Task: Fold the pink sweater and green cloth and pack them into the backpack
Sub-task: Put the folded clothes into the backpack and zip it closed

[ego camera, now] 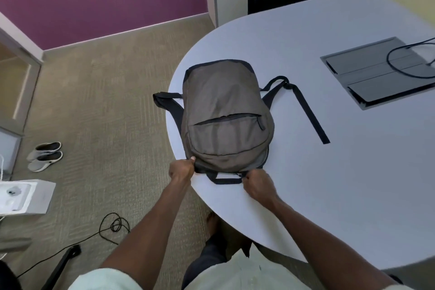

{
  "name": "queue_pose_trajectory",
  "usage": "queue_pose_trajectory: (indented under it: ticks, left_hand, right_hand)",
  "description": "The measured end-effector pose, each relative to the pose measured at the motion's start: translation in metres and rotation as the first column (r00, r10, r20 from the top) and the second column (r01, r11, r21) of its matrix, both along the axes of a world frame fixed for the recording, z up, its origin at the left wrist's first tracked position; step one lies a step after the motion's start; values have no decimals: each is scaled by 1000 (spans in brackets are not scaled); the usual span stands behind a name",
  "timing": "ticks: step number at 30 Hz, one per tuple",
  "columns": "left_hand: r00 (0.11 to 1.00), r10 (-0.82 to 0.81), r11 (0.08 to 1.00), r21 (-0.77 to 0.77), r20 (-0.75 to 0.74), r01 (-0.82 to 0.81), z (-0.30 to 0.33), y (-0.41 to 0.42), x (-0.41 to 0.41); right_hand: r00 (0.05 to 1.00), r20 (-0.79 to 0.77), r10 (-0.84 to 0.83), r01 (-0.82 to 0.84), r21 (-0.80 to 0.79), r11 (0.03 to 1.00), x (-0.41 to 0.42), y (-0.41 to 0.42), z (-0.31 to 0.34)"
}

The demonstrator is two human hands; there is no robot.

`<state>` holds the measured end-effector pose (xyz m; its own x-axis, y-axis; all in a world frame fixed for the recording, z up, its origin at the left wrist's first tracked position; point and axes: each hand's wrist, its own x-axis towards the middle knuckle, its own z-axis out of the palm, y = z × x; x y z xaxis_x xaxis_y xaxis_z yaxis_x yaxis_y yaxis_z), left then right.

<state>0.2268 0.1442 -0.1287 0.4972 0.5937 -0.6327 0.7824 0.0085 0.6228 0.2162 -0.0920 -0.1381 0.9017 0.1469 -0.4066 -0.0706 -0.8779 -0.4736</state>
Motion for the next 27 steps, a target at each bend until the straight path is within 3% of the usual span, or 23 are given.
queue_pose_trajectory:
  ticks: [6,12,15,17,19,22,24,27]
  left_hand:
    - [999,-31,995,90,-16,33,0,13,-1]
    - [994,-71,979,185,-87,86,10,4,0]
    - [997,-76,901,428,1,68,25,-16,-8]
    - [972,-197,770,634,128,73,34,-34,-12]
    - [848,-482,599,789,221,134,42,-58,-17]
    - [473,-870,296,916,141,272,44,-103,-15]
    - [284,-957,158,921,55,355,36,-133,-6]
    - [171,-971,-71,881,-169,468,25,-165,7]
  right_hand:
    - [988,101,-119,131,-124,984,33,-70,1]
    - [973,160,-168,180,-64,982,57,-81,8]
    - [980,133,-148,151,-7,989,55,-83,8]
    - [979,122,-162,153,78,985,53,-90,7]
    - [976,98,-194,179,148,973,51,-96,6]
    - [971,72,-227,206,222,953,50,-95,8]
    - [969,63,-238,217,243,945,51,-92,12]
    - [972,57,-226,207,235,950,50,-93,12]
